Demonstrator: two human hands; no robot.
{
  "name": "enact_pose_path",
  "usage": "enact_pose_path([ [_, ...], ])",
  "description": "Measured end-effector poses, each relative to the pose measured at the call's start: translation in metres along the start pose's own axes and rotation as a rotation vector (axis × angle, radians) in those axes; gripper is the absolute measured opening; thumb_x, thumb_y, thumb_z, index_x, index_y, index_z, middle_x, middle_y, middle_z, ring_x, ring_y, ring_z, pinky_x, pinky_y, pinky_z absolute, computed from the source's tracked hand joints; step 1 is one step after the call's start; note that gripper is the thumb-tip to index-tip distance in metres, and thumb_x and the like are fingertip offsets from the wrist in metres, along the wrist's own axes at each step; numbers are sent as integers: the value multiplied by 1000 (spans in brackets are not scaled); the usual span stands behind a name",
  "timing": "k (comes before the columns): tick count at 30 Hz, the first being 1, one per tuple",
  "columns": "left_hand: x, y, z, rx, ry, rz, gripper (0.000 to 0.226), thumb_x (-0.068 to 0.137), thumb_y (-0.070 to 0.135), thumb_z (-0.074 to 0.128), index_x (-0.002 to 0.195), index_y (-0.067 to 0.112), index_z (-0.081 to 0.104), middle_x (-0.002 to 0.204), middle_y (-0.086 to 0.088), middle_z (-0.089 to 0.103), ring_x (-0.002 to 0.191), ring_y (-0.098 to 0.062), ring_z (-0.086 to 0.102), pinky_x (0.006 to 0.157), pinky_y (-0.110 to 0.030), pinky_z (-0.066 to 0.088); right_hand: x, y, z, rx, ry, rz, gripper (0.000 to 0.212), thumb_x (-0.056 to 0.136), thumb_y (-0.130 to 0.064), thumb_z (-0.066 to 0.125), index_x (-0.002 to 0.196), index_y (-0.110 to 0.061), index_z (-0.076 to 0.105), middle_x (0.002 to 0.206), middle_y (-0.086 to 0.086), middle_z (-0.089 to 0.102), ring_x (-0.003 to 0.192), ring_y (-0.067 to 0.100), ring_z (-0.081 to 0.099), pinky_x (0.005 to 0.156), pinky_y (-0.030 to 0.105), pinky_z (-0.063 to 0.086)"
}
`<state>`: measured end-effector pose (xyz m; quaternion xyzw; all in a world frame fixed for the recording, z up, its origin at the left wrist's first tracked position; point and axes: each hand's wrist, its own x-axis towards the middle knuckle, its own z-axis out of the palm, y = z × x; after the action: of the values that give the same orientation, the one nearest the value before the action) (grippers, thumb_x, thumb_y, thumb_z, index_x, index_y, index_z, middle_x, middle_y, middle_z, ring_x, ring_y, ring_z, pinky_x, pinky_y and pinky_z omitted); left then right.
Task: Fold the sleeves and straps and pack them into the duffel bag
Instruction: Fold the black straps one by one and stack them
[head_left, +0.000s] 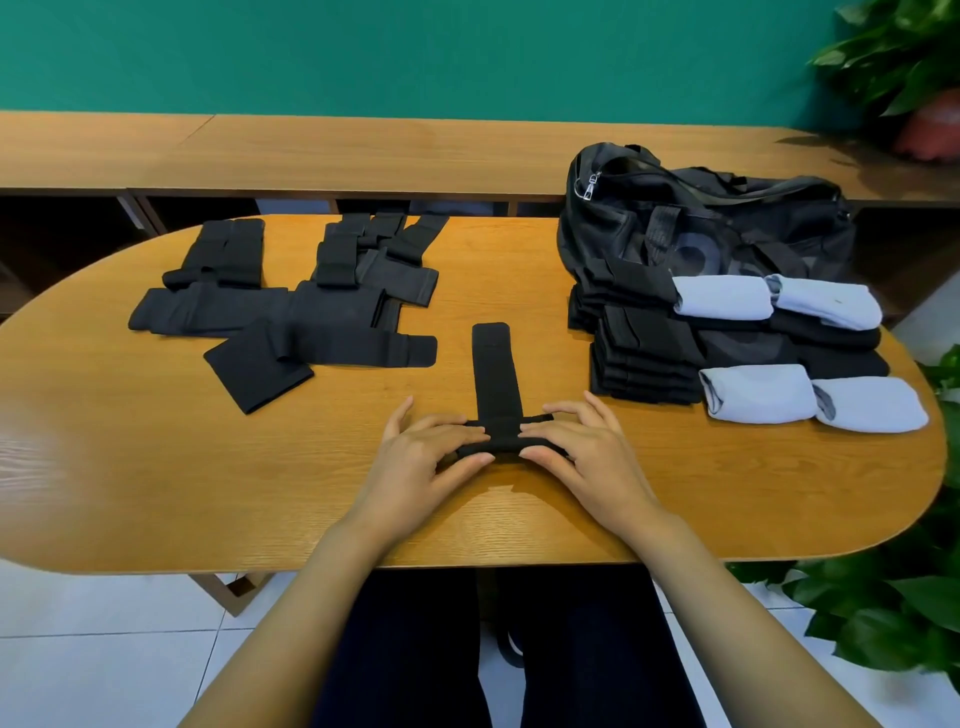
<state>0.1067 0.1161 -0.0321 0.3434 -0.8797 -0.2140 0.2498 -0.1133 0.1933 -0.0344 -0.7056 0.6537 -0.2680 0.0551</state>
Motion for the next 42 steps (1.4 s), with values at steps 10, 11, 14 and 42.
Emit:
enact_pose_path([
  [10,7,16,-2,-223,84,-138,57,85,71,40,100,26,71,90,11,72,90,-1,62,108,-37,38,8,-14,-14,96,143,47,52,91,-59,37,98,-24,75,90,-24,52,94,-9,40,112,36,26],
  [11,8,16,-2,-256,92,-157,62,84,73,42,92,19,71,81,6,70,82,-7,63,96,-36,47,10,-14,-15,106,141,61,53,91,-60,36,98,-25,74,88,-24,52,92,-7,41,111,36,27],
  [14,11,19,-1,-300,141,-213,35,84,55,59,87,21,67,66,2,63,67,-16,59,69,-32,51,13,-14,-15,128,131,99,52,90,-64,35,99,-29,72,87,-17,60,90,2,48,105,39,36],
  [42,19,-2,3,66,-129,-44,77,84,70,47,150,34,33,157,20,23,146,1,6,120,-35,3,20,-11,1,-145,-171,88,66,96,-65,11,149,-36,36,157,-17,28,149,8,9,121,40,1],
])
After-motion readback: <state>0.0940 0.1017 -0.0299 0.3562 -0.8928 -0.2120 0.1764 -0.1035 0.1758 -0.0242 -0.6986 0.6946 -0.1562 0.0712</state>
